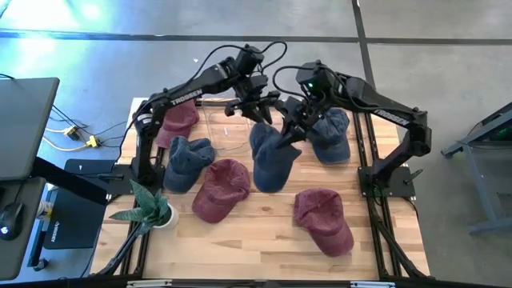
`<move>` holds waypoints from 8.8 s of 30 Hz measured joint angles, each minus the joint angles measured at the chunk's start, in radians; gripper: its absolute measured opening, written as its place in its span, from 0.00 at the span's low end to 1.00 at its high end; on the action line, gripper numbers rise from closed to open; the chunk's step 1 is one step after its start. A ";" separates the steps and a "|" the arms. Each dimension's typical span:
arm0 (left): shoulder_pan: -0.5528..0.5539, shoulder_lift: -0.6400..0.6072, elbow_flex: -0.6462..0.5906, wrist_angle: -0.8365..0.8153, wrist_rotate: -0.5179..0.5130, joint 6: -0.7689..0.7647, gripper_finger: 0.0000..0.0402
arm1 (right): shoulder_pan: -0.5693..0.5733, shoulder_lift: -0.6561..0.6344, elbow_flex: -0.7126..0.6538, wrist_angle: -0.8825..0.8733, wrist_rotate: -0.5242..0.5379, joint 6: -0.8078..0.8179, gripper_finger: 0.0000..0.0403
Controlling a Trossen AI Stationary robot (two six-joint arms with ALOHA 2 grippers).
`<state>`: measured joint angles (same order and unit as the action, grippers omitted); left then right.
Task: Pick & Place hat
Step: Put the bottom blue cap into the right bin
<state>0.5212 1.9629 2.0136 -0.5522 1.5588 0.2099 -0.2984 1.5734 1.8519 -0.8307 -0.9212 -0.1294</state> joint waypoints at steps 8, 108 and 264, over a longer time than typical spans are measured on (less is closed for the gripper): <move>-0.095 0.010 0.000 -0.083 0.011 0.018 0.30 | 0.025 -0.089 0.000 -0.039 0.148 0.077 0.00; -0.503 0.284 -0.002 0.333 -0.757 -0.441 0.59 | 0.266 -0.871 -1.328 0.745 0.088 0.470 0.00; -0.478 0.198 0.002 0.666 -0.796 -0.730 0.68 | 0.213 -0.879 -1.328 1.052 -0.005 0.844 0.01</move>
<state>0.0436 2.1613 2.0155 0.1143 0.7628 -0.5201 -0.0856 0.6945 0.5243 0.2211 -0.9260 0.7147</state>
